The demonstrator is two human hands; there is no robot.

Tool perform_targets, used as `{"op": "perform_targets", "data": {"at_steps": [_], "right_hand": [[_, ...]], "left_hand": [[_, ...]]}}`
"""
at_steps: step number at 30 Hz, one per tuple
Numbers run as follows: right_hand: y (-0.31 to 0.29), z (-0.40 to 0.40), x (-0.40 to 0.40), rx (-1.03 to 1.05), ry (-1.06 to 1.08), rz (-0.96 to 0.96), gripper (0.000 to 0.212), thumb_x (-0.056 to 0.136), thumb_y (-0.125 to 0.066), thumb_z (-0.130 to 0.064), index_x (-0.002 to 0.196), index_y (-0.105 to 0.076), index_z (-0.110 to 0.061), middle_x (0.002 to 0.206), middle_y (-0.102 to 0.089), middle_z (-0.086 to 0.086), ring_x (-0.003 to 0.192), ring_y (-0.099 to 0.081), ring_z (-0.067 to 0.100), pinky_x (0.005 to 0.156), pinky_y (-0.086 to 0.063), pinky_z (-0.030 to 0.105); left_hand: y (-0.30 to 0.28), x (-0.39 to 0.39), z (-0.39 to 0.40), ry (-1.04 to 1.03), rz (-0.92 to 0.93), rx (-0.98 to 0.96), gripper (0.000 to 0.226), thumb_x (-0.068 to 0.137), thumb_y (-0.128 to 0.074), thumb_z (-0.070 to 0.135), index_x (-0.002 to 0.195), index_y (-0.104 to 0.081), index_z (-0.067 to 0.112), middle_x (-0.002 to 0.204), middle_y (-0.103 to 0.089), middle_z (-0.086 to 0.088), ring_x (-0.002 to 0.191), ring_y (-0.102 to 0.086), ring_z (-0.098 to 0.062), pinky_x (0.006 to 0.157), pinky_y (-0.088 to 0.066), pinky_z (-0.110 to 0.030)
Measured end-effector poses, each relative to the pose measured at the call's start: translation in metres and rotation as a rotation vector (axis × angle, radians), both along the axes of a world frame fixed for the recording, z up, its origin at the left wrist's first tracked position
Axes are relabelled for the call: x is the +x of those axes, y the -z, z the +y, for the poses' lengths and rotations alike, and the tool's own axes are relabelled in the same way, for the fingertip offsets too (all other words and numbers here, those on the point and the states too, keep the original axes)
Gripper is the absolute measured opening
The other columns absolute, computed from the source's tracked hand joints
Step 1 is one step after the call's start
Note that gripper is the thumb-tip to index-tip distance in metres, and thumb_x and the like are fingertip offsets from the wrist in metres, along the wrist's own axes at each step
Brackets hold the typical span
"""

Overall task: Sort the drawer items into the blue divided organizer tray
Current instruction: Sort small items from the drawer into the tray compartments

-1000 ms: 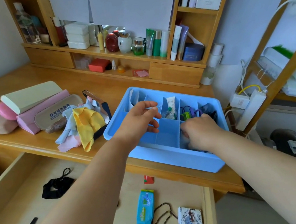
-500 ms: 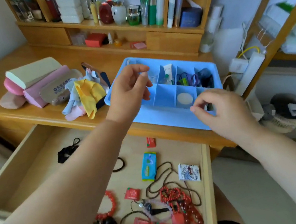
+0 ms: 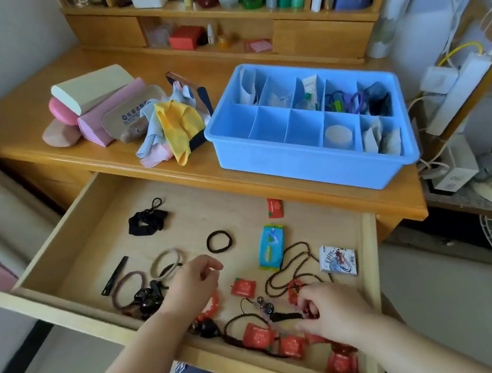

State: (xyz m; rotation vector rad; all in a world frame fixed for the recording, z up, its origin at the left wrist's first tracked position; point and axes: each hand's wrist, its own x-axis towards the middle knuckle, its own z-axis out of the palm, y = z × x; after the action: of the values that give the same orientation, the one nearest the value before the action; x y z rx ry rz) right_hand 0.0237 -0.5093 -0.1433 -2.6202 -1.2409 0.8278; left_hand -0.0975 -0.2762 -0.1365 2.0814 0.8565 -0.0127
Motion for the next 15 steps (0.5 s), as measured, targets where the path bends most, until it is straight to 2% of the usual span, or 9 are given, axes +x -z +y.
{"op": "perform_targets", "data": {"at_steps": [2, 4, 7, 9, 11, 12, 15], "right_hand": [[0.009, 0.007, -0.008, -0.046, -0.116, -0.028, 0.032, 0.076, -0.066, -0.049, 0.100, -0.059, -0.028, 0.096, -0.052, -0.010, 0.095, -0.056, 0.017, 0.075, -0.044, 0.030], [0.014, 0.009, -0.007, -0.036, -0.155, -0.094, 0.019, 0.082, -0.062, -0.037, 0.098, -0.060, -0.027, 0.104, -0.053, -0.005, 0.102, -0.054, 0.020, 0.074, -0.041, 0.030], [0.014, 0.008, 0.006, -0.007, -0.072, -0.109, 0.013, 0.088, -0.056, -0.025, 0.100, -0.061, -0.024, 0.107, -0.054, -0.005, 0.099, -0.055, 0.019, 0.069, -0.038, 0.029], [0.009, 0.005, 0.013, 0.033, 0.039, -0.051, 0.010, 0.087, -0.059, -0.029, 0.096, -0.063, -0.029, 0.096, -0.058, -0.011, 0.087, -0.057, 0.011, 0.068, -0.044, 0.027], [0.001, 0.002, 0.019, 0.092, 0.163, -0.019, 0.004, 0.087, -0.060, -0.032, 0.088, -0.063, -0.033, 0.084, -0.059, -0.015, 0.073, -0.054, 0.001, 0.061, -0.043, 0.018], [-0.001, 0.001, 0.024, 0.121, 0.191, -0.072, 0.006, 0.089, -0.058, -0.030, 0.087, -0.063, -0.033, 0.085, -0.059, -0.015, 0.072, -0.054, 0.001, 0.060, -0.042, 0.017], [-0.007, 0.002, 0.047, 0.160, 0.251, -0.222, 0.014, 0.091, -0.055, -0.021, 0.101, -0.063, -0.023, 0.107, -0.055, -0.007, 0.083, -0.057, 0.013, 0.064, -0.042, 0.025]], "left_hand": [[0.005, 0.002, 0.001, 0.049, 0.049, 0.027, 0.016, 0.089, -0.053, 0.014, 0.087, -0.060, 0.028, 0.066, -0.062, 0.004, 0.050, -0.055, -0.008, 0.050, -0.047, -0.023], [0.009, 0.005, -0.005, 0.171, 0.096, 0.035, 0.014, 0.087, -0.057, 0.018, 0.085, -0.061, 0.031, 0.072, -0.061, 0.009, 0.056, -0.056, -0.004, 0.052, -0.046, -0.019], [0.014, 0.008, -0.020, 0.461, 0.162, 0.135, 0.015, 0.084, -0.059, 0.026, 0.091, -0.063, 0.039, 0.082, -0.058, 0.020, 0.070, -0.052, 0.004, 0.063, -0.044, -0.010], [0.018, 0.009, -0.031, 0.604, 0.215, 0.120, 0.020, 0.082, -0.062, 0.030, 0.100, -0.064, 0.038, 0.088, -0.057, 0.021, 0.077, -0.051, 0.003, 0.067, -0.040, -0.008], [0.022, 0.011, -0.041, 0.723, 0.296, 0.104, 0.030, 0.079, -0.066, 0.035, 0.109, -0.062, 0.036, 0.097, -0.058, 0.017, 0.088, -0.054, -0.003, 0.074, -0.043, -0.014], [0.024, 0.013, -0.045, 0.775, 0.334, 0.111, 0.035, 0.077, -0.068, 0.037, 0.112, -0.061, 0.035, 0.104, -0.059, 0.014, 0.093, -0.056, -0.007, 0.078, -0.046, -0.019], [0.025, 0.018, -0.051, 0.829, 0.400, 0.133, 0.035, 0.077, -0.070, 0.036, 0.110, -0.060, 0.032, 0.111, -0.060, 0.008, 0.097, -0.057, -0.013, 0.081, -0.049, -0.028]]}}
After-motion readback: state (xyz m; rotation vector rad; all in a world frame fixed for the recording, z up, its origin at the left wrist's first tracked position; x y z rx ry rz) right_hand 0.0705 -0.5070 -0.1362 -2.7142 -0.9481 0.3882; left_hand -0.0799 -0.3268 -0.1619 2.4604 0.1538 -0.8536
